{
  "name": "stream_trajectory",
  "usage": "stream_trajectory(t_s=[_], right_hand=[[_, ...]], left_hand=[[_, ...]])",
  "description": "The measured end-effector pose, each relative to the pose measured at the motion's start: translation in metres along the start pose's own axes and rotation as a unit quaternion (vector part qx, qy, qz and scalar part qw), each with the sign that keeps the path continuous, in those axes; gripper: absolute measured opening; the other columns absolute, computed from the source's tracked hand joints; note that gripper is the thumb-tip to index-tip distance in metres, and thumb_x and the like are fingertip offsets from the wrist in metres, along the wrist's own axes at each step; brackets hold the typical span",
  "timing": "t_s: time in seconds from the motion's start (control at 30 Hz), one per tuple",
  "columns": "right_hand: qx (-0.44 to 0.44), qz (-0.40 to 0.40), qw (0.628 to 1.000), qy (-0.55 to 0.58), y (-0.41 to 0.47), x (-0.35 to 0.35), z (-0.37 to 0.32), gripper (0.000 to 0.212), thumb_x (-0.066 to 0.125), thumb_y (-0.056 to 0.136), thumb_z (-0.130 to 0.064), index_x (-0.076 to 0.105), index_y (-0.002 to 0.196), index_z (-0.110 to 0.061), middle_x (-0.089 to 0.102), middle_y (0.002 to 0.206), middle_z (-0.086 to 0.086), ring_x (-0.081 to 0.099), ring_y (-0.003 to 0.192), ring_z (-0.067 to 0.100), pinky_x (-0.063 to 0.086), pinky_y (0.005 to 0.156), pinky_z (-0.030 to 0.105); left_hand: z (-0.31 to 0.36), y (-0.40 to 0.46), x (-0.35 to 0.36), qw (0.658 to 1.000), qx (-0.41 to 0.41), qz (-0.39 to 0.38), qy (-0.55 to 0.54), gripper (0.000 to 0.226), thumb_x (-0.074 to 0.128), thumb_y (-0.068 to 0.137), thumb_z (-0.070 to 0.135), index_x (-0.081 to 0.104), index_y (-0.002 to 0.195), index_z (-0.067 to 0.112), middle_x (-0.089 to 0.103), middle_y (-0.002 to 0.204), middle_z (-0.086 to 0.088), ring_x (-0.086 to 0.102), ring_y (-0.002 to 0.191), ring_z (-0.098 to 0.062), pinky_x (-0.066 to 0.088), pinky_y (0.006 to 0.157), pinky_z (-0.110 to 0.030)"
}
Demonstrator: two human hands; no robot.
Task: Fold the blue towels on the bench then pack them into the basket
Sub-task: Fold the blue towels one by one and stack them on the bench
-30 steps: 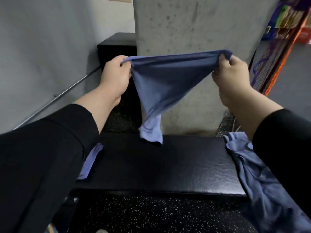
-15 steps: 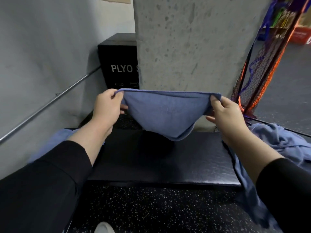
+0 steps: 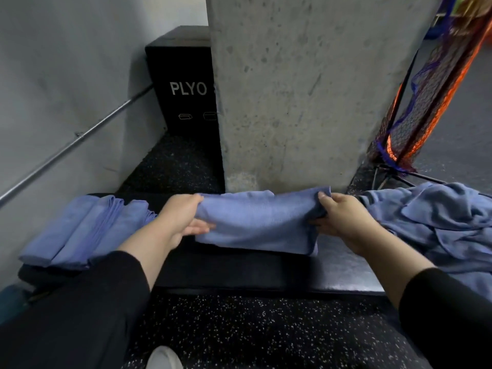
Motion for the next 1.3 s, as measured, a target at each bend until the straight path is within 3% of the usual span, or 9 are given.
stream_trajectory(t_s=[0.13, 0.27, 0.4, 0.57, 0.67, 0.83, 0.93, 1.03, 1.3], right_hand=[[-0.181, 0.116, 0.971, -0.103, 0.029, -0.013, -0.071, 0.039, 0.048, 0.103, -0.038, 0.06, 0.079, -0.01, 0.058, 0.071, 0.003, 0.051, 0.063, 0.012, 0.046, 0.058, 0.023], [-0.282, 0.18, 0.941, 0.045, 0.025, -0.025, -0.141, 0.037, 0.044, 0.104, -0.042, 0.051, 0.072, -0.025, 0.043, 0.06, -0.016, 0.034, 0.058, 0.002, 0.029, 0.054, 0.024], [-0.32, 0.204, 0.925, 0.02, 0.006, -0.034, -0.146, 0.037, 0.043, 0.105, -0.041, 0.047, 0.071, -0.026, 0.039, 0.063, -0.013, 0.033, 0.057, 0.001, 0.029, 0.055, 0.025], [-0.325, 0.216, 0.92, -0.024, -0.017, -0.042, -0.111, 0.036, 0.044, 0.106, -0.037, 0.05, 0.079, -0.014, 0.042, 0.067, -0.004, 0.032, 0.057, 0.001, 0.03, 0.056, 0.027], [-0.322, 0.221, 0.92, -0.03, -0.035, -0.044, -0.085, 0.037, 0.046, 0.106, -0.033, 0.053, 0.081, -0.007, 0.046, 0.069, 0.0, 0.036, 0.062, 0.004, 0.032, 0.057, 0.029], [-0.293, 0.18, 0.93, -0.128, -0.061, -0.035, -0.026, 0.034, 0.052, 0.104, -0.02, 0.051, 0.074, -0.005, 0.051, 0.07, 0.003, 0.048, 0.071, 0.017, 0.028, 0.065, 0.029], [-0.234, 0.018, 0.948, -0.214, -0.069, -0.029, 0.014, 0.033, 0.055, 0.102, -0.022, 0.055, 0.071, -0.012, 0.049, 0.059, -0.008, 0.042, 0.057, -0.002, 0.037, 0.058, 0.024], [-0.169, -0.089, 0.938, -0.29, -0.066, -0.029, 0.043, 0.031, 0.052, 0.103, -0.031, 0.062, 0.083, -0.008, 0.059, 0.067, 0.003, 0.044, 0.065, 0.004, 0.046, 0.073, 0.037], [-0.106, -0.141, 0.921, -0.347, -0.068, -0.024, 0.056, 0.036, 0.046, 0.106, -0.028, 0.05, 0.07, -0.027, 0.057, 0.055, -0.018, 0.048, 0.056, -0.004, 0.038, 0.061, 0.012]], left_hand=[[0.071, 0.035, -0.003, 0.975, 0.203, 0.052, -0.079, 0.026, 0.043, 0.109, 0.026, 0.066, 0.103, 0.019, 0.071, 0.111, -0.01, 0.069, 0.103, -0.03, 0.055, 0.097, -0.05], [0.14, 0.029, -0.005, 0.925, 0.34, 0.043, -0.164, 0.028, 0.039, 0.109, 0.021, 0.065, 0.1, 0.019, 0.072, 0.108, -0.003, 0.069, 0.107, -0.019, 0.056, 0.09, -0.029], [0.152, 0.013, -0.011, 0.902, 0.391, 0.025, -0.182, 0.027, 0.039, 0.109, 0.02, 0.065, 0.106, 0.014, 0.072, 0.112, -0.007, 0.069, 0.11, -0.015, 0.052, 0.091, -0.023], [0.118, -0.013, -0.019, 0.9, 0.42, 0.033, -0.109, 0.028, 0.046, 0.103, 0.03, 0.072, 0.094, 0.034, 0.074, 0.105, 0.001, 0.068, 0.113, -0.018, 0.051, 0.103, -0.035], [0.092, -0.029, -0.022, 0.903, 0.421, 0.063, -0.054, 0.027, 0.046, 0.101, 0.038, 0.07, 0.09, 0.039, 0.072, 0.098, -0.001, 0.068, 0.105, -0.018, 0.054, 0.097, -0.039], [0.023, -0.05, -0.022, 0.908, 0.385, 0.145, 0.086, 0.033, 0.047, 0.106, 0.024, 0.052, 0.082, 0.002, 0.052, 0.068, -0.013, 0.043, 0.066, -0.012, 0.037, 0.061, -0.032], [-0.014, -0.045, -0.02, 0.923, 0.323, 0.068, 0.197, 0.033, 0.049, 0.106, 0.024, 0.051, 0.078, 0.006, 0.048, 0.063, 0.003, 0.041, 0.062, -0.009, 0.036, 0.063, -0.037], [-0.041, -0.039, -0.024, 0.919, 0.289, -0.041, 0.266, 0.035, 0.05, 0.106, 0.025, 0.049, 0.073, 0.011, 0.046, 0.062, 0.014, 0.04, 0.062, -0.003, 0.035, 0.065, -0.034], [-0.075, -0.027, -0.029, 0.927, 0.169, -0.151, 0.299, 0.038, 0.046, 0.092, 0.05, 0.045, 0.075, 0.015, 0.047, 0.071, 0.003, 0.042, 0.07, -0.012, 0.036, 0.071, -0.037]])
Point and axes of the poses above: each hand's wrist, its own y-axis towards the middle knuckle, its own x-axis out of the palm, z = x × y, the point moved 3 cm from there along y, towards the middle knuckle
